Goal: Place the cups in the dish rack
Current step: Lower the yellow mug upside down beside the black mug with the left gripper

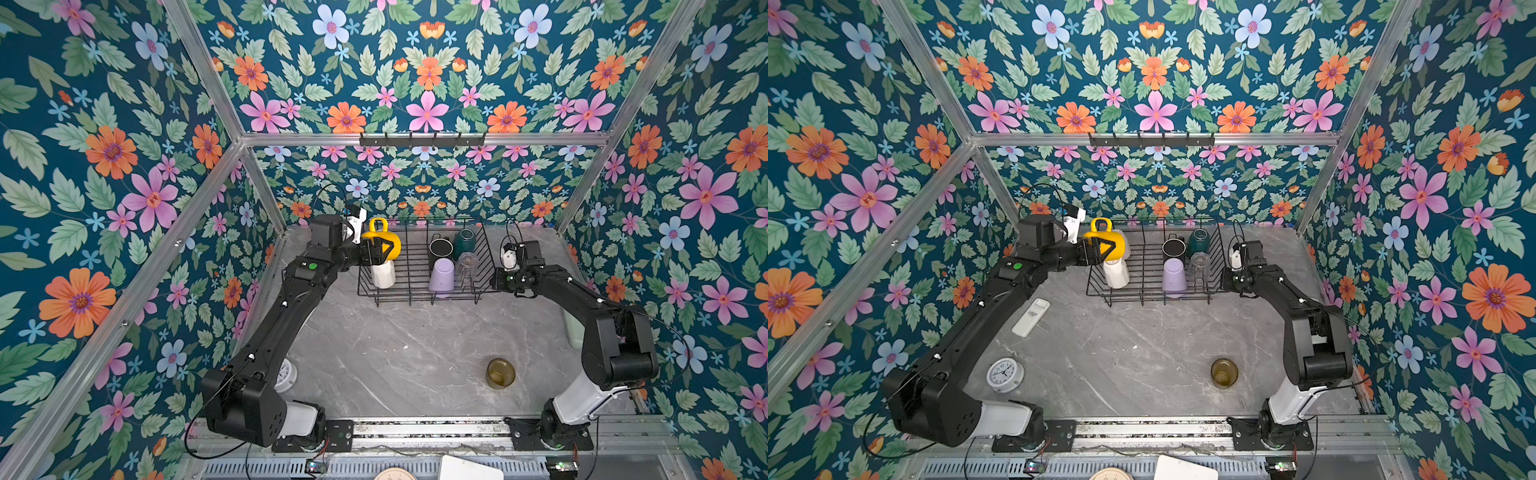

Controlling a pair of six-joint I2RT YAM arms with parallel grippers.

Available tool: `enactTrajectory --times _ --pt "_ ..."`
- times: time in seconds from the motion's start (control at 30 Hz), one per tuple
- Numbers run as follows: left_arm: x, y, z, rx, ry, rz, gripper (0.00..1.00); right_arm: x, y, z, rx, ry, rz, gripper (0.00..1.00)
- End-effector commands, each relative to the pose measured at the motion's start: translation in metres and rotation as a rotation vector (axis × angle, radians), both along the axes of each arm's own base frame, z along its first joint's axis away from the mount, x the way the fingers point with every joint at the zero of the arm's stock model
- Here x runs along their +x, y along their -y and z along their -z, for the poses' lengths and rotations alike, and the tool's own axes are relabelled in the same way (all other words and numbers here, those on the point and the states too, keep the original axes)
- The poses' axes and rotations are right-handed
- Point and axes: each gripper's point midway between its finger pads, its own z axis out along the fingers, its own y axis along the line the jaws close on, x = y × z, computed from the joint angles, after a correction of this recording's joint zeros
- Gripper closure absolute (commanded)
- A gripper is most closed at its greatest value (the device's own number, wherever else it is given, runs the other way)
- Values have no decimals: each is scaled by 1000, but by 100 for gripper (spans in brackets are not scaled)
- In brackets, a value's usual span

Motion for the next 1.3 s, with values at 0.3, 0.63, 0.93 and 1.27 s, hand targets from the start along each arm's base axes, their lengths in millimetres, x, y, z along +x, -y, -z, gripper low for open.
enactTrajectory --times 0.3,0.63,0.93,1.27 --pt "5 0 -10 26 26 -30 100 -27 -18 2 -31 -10 -75 99" --pt "12 16 11 177 -18 -40 100 -49 -30 5 -25 -16 -119 100" --pt "21 36 38 299 -59 -33 100 -66 -35 3 -24 -10 -158 100" --pt "37 54 71 428 -100 -33 100 -80 -36 3 -46 -17 -171 98"
